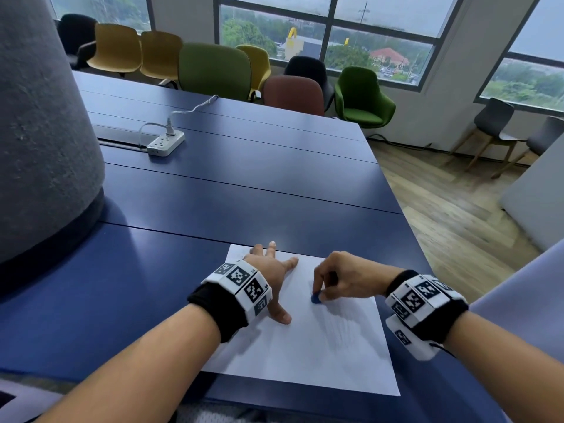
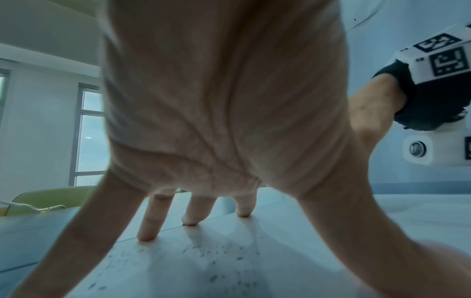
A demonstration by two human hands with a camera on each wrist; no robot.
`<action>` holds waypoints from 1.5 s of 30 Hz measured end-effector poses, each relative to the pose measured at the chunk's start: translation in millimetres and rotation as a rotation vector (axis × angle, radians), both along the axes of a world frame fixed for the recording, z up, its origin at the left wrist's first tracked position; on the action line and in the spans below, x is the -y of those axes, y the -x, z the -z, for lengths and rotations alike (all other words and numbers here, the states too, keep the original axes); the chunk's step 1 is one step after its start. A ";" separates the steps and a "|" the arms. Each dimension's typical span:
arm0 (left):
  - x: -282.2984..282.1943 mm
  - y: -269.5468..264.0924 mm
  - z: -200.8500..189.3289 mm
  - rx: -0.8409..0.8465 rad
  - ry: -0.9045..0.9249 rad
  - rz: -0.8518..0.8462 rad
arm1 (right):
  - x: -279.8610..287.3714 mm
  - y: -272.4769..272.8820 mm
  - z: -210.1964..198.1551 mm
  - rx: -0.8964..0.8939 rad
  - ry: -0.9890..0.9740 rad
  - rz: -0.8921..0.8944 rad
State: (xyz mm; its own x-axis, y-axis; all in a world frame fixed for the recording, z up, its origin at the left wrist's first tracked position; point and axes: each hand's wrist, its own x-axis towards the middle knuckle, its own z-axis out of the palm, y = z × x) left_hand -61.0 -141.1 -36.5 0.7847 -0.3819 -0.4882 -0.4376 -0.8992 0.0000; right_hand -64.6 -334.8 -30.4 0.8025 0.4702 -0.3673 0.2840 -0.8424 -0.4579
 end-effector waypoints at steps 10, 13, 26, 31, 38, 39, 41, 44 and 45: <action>0.3 -2.7 4.3 0.005 0.005 0.048 | 3.0 2.3 7.0 0.058 0.009 -0.047; -1.5 -3.9 6.1 -0.005 0.034 0.083 | 2.3 -3.7 7.0 0.127 0.041 -0.051; 1.3 -4.9 7.5 -0.022 0.004 0.089 | 5.0 -11.0 5.1 0.091 -0.011 0.048; 2.0 -5.3 8.3 -0.022 0.004 0.087 | 8.4 -6.9 2.4 -0.022 0.008 0.028; 1.7 -5.8 8.4 -0.014 -0.009 0.095 | 10.0 -25.6 3.2 0.100 -0.050 0.150; 1.7 -5.8 8.0 -0.016 -0.013 0.092 | 10.3 -23.3 1.6 0.036 -0.032 0.110; 2.1 -5.2 6.4 -0.022 -0.018 0.085 | 9.6 -20.1 -3.5 -0.094 0.029 0.034; 1.7 -5.4 6.8 -0.024 -0.010 0.090 | 9.9 -31.3 0.0 0.046 0.000 0.127; 1.3 -5.5 7.4 -0.023 -0.009 0.093 | 10.0 -35.2 2.8 0.108 -0.028 0.174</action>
